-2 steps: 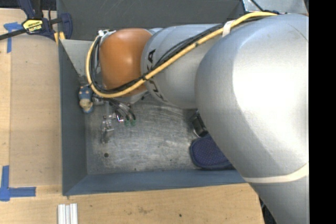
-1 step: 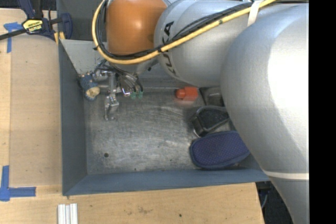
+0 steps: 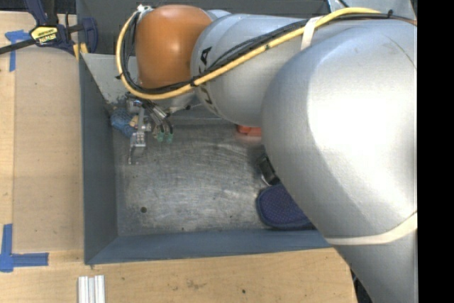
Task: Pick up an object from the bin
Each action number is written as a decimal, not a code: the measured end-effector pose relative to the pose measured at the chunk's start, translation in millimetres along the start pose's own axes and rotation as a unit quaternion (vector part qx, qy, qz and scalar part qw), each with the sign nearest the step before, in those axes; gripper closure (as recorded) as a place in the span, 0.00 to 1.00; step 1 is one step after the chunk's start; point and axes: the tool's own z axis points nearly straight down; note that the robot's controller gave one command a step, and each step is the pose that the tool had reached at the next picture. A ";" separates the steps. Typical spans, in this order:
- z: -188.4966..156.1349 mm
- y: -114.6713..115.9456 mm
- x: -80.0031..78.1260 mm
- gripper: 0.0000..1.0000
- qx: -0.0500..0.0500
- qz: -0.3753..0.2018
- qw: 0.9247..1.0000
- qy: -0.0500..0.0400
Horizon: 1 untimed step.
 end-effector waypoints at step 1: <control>0.1 -0.6 -1.5 1.00 0.000 0.002 1.000 -0.002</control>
Offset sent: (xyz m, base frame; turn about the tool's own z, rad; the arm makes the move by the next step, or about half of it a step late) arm 0.0000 0.0000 0.0000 0.0000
